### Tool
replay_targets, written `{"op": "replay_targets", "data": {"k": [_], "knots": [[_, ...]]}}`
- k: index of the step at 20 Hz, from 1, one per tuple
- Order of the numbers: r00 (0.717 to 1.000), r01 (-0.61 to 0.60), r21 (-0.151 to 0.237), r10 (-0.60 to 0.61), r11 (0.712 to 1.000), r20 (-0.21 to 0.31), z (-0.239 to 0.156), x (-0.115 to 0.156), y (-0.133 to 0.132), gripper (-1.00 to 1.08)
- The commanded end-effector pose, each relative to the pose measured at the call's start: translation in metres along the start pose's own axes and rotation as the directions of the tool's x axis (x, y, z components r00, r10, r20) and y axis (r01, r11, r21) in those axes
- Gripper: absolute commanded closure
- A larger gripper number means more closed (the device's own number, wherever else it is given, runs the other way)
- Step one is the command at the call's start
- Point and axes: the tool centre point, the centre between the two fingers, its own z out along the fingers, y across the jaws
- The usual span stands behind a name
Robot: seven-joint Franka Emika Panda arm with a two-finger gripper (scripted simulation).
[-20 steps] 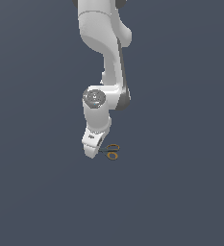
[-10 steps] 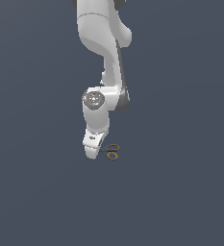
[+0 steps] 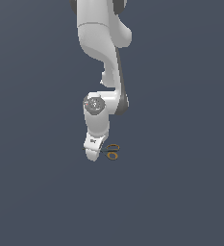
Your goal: Pick up the object and move it to a goal position.
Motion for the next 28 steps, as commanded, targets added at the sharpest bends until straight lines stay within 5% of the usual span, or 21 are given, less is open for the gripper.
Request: {"op": "replay_targets", "data": {"k": [1,8,9,21,28], "knots": [[1.0,0.001,0.001,-0.001,1.0,0.0,0.013,0.0,-0.001,-0.92],[1.0,0.002,0.001,-0.002,1.0,0.0,0.027,0.0,0.0,-0.92],[1.0,0.002,0.001,-0.002,1.0,0.0,0.027,0.0,0.0,1.08],[1.0,0.002,0.001,-0.002,1.0,0.0,0.025,0.001,-0.001,1.08],[1.0,0.002,0.001,-0.002,1.0,0.0,0.024,0.025,-0.02,1.08]]}}
